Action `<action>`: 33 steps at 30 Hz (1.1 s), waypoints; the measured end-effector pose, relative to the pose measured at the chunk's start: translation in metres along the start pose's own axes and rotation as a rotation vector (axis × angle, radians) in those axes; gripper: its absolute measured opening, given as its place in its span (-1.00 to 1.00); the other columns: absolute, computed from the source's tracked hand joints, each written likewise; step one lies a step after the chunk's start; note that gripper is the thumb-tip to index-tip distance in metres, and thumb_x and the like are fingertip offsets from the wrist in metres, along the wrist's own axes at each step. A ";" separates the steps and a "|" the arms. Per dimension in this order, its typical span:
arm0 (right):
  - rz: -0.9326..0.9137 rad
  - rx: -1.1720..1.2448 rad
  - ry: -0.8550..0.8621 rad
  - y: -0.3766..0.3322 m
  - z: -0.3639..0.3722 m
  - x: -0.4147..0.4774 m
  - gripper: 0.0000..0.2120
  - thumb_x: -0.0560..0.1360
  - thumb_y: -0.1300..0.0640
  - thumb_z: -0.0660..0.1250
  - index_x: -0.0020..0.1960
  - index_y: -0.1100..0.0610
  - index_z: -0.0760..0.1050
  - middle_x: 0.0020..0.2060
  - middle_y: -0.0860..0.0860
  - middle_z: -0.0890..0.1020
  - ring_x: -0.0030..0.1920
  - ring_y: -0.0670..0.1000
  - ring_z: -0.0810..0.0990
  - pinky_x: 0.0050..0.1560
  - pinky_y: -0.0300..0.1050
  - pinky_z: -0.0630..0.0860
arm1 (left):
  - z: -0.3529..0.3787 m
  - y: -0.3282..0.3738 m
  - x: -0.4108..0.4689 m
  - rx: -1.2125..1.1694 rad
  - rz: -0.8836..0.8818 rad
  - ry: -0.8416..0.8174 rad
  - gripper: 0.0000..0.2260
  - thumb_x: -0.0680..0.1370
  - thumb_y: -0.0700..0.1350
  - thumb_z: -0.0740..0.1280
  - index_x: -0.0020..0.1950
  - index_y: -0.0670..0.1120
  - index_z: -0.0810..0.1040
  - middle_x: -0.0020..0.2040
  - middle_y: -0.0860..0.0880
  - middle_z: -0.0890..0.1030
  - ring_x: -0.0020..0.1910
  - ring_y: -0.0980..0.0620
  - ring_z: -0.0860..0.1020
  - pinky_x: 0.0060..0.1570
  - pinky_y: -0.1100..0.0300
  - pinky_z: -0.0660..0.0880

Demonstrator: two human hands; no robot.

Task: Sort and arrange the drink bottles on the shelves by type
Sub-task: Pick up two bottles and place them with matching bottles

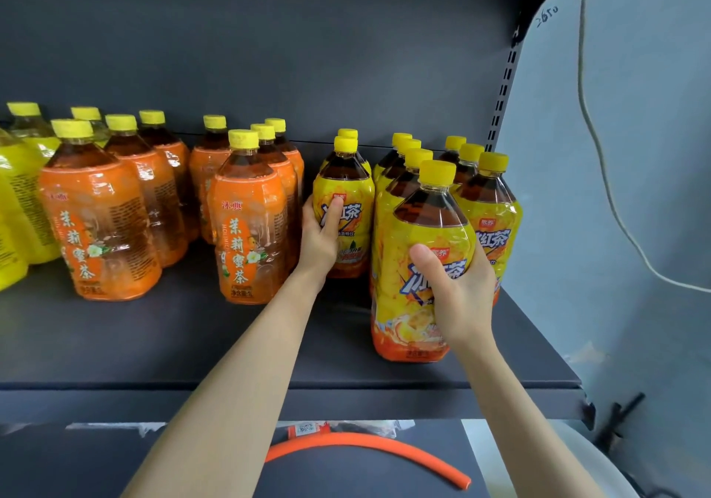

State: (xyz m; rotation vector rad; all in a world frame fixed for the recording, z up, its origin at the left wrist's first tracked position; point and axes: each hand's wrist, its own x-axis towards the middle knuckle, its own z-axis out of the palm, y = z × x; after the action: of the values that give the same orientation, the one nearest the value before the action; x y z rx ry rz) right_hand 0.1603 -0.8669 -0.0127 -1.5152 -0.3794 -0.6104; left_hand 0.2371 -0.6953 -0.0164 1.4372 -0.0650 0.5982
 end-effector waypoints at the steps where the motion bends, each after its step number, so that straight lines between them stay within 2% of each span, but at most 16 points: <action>1: 0.002 0.000 0.000 0.000 0.000 0.000 -0.38 0.20 -0.26 0.42 0.11 0.10 0.52 -0.18 -0.20 0.70 -0.12 -0.15 0.68 -0.19 -0.34 0.56 | 0.000 -0.001 0.003 -0.001 -0.012 -0.003 -0.56 0.62 -0.02 0.18 0.47 -0.10 0.20 0.20 -0.05 0.49 0.00 0.22 0.51 -0.25 0.49 0.48; 5: -0.007 -0.004 0.011 0.001 0.000 0.000 -0.37 0.20 -0.26 0.43 0.11 0.13 0.52 -0.18 -0.16 0.70 -0.11 -0.12 0.69 -0.17 -0.30 0.57 | 0.001 -0.005 0.011 -0.005 -0.051 0.008 -0.51 0.61 0.03 0.19 0.49 -0.07 0.16 0.23 -0.05 0.48 0.01 0.19 0.51 -0.31 0.50 0.46; 8: -0.003 -0.012 0.011 0.001 0.000 0.001 -0.39 0.20 -0.25 0.43 0.10 0.11 0.52 -0.17 -0.16 0.70 -0.11 -0.11 0.69 -0.16 -0.29 0.58 | 0.001 -0.008 0.014 -0.016 -0.058 0.029 -0.52 0.60 0.04 0.20 0.48 -0.03 0.18 0.28 -0.07 0.47 0.16 0.04 0.50 -0.17 0.38 0.47; 12: 0.007 -0.017 0.017 0.002 0.001 0.000 -0.44 0.20 -0.25 0.42 0.07 0.06 0.52 -0.18 -0.20 0.70 -0.11 -0.13 0.69 -0.18 -0.33 0.56 | 0.001 -0.014 0.018 0.002 -0.052 0.047 -0.50 0.58 0.08 0.23 0.47 -0.01 0.20 0.32 -0.10 0.45 0.24 -0.03 0.48 0.08 0.15 0.51; 15: 0.004 -0.020 0.019 0.001 0.001 0.001 -0.39 0.19 -0.26 0.42 0.10 0.11 0.52 -0.20 -0.20 0.69 -0.13 -0.17 0.68 -0.20 -0.37 0.54 | 0.000 -0.010 0.016 0.029 -0.055 0.035 -0.48 0.58 0.09 0.23 0.48 -0.03 0.18 0.33 -0.10 0.44 0.25 -0.03 0.47 0.01 0.25 0.48; 17: 0.001 -0.014 0.015 0.001 0.001 0.001 -0.37 0.19 -0.26 0.41 0.11 0.13 0.51 -0.22 -0.21 0.68 -0.15 -0.21 0.66 -0.21 -0.42 0.52 | -0.003 -0.004 0.010 0.065 -0.071 0.012 -0.38 0.56 0.15 0.23 0.52 -0.05 0.10 0.39 -0.10 0.39 0.32 -0.05 0.42 0.14 0.13 0.47; 19: -0.003 -0.003 0.012 0.001 0.000 0.000 -0.35 0.18 -0.27 0.41 0.11 0.14 0.52 -0.21 -0.20 0.67 -0.16 -0.24 0.65 -0.22 -0.45 0.50 | -0.006 0.006 -0.003 0.140 -0.084 -0.009 -0.32 0.54 0.21 0.21 0.54 -0.02 0.03 0.47 -0.09 0.28 0.42 -0.08 0.30 0.35 -0.03 0.33; 21: -0.006 0.001 0.009 -0.001 0.001 -0.001 -0.33 0.17 -0.28 0.40 0.12 0.14 0.51 -0.19 -0.18 0.66 -0.16 -0.25 0.65 -0.23 -0.46 0.49 | -0.009 0.020 -0.025 0.190 -0.107 -0.010 -0.37 0.58 0.16 0.17 0.55 -0.02 0.01 0.49 -0.01 0.23 0.44 0.01 0.25 0.36 0.11 0.25; 23: -0.010 0.011 0.003 -0.004 0.001 -0.002 -0.32 0.17 -0.27 0.40 0.14 0.13 0.48 -0.18 -0.18 0.64 -0.17 -0.29 0.63 -0.24 -0.48 0.47 | -0.013 0.033 -0.054 0.192 -0.072 -0.036 -0.49 0.61 0.10 0.12 0.52 -0.04 0.14 0.40 0.06 0.32 0.33 0.17 0.28 0.21 0.32 0.24; 25: -0.014 0.019 0.000 -0.008 0.003 -0.005 -0.30 0.17 -0.24 0.44 0.19 0.11 0.40 -0.17 -0.21 0.61 -0.18 -0.37 0.60 -0.24 -0.53 0.45 | -0.018 0.042 -0.082 0.171 0.002 -0.062 -0.60 0.63 0.05 0.09 0.44 -0.04 0.29 0.29 0.12 0.40 0.27 0.24 0.33 0.15 0.48 0.27; 28: -0.009 0.037 0.004 -0.011 0.010 -0.011 -0.24 0.17 -0.25 0.41 0.23 0.09 0.29 -0.17 -0.20 0.59 -0.18 -0.37 0.60 -0.21 -0.49 0.46 | -0.023 0.048 -0.104 0.101 0.095 -0.105 -0.61 0.60 0.06 0.06 0.40 -0.01 0.34 0.29 0.12 0.46 0.28 0.28 0.40 0.27 0.34 0.34; 31: 0.002 0.062 -0.032 -0.012 0.025 -0.019 -0.28 0.24 -0.28 0.33 0.24 0.10 0.27 -0.12 -0.17 0.58 -0.15 -0.36 0.59 -0.20 -0.49 0.45 | -0.019 0.056 -0.117 0.045 0.143 -0.154 -0.60 0.59 0.05 0.02 0.41 -0.01 0.29 0.26 0.13 0.48 0.20 0.35 0.45 0.10 0.44 0.41; 33: 0.018 0.085 -0.069 -0.012 0.038 -0.022 -0.39 0.34 -0.23 0.34 0.24 0.07 0.26 -0.08 -0.15 0.58 -0.12 -0.36 0.58 -0.17 -0.48 0.45 | -0.019 0.057 -0.120 0.004 0.140 -0.165 -0.62 0.61 0.01 0.00 0.42 0.00 0.24 0.21 0.20 0.46 0.13 0.39 0.48 0.00 0.46 0.43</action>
State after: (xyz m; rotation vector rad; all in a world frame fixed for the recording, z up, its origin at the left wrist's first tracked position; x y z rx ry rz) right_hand 0.1409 -0.8259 -0.0141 -1.4593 -0.4389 -0.5222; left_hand 0.1050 -0.7182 -0.0148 1.4918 -0.2972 0.5929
